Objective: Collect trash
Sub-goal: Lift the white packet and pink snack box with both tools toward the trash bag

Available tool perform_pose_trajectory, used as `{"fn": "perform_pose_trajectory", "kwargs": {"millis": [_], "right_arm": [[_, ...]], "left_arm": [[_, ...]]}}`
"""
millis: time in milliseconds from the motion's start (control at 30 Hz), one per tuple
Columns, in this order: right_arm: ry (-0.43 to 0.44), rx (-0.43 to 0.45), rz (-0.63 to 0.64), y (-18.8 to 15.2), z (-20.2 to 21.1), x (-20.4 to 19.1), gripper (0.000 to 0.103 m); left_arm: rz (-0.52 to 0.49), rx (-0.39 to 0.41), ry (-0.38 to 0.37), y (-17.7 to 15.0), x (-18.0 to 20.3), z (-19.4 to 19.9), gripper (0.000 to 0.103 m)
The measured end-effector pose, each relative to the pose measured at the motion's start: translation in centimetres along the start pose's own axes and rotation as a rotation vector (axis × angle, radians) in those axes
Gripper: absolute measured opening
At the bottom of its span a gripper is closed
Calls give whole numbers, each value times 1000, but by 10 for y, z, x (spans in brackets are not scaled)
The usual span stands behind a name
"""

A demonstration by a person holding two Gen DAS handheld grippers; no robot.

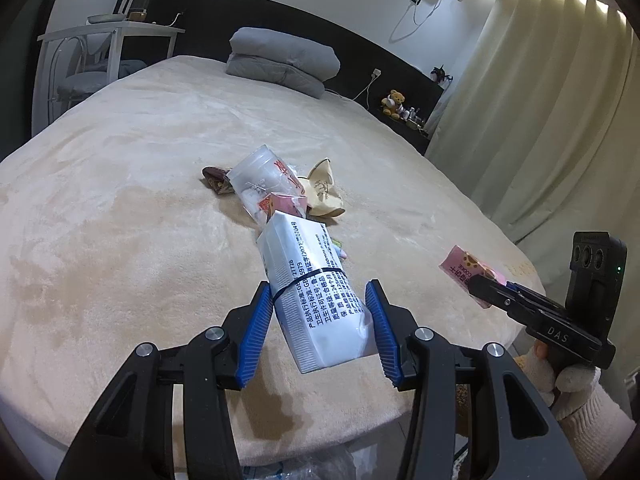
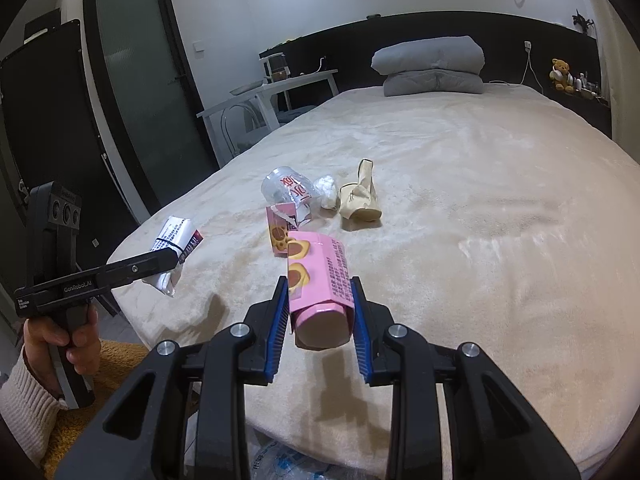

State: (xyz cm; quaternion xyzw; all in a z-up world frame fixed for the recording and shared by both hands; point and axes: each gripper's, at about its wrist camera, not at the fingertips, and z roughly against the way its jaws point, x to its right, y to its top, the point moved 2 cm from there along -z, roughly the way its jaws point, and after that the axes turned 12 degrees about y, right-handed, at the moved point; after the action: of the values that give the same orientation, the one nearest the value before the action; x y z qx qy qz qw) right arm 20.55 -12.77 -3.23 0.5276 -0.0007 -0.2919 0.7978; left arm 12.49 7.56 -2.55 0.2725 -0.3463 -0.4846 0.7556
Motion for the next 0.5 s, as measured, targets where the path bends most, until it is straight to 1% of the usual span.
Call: {"fn": "perform_pose_trajectory", "kwargs": {"millis": [267, 500], "right_arm": [[-3, 19, -8, -15, 23, -11, 30], [-8, 16, 3, -35, 40, -29, 30]], "left_arm": [[-13, 43, -26, -23, 14, 28, 47], [-28, 48, -35, -42, 24, 47, 47]]}}
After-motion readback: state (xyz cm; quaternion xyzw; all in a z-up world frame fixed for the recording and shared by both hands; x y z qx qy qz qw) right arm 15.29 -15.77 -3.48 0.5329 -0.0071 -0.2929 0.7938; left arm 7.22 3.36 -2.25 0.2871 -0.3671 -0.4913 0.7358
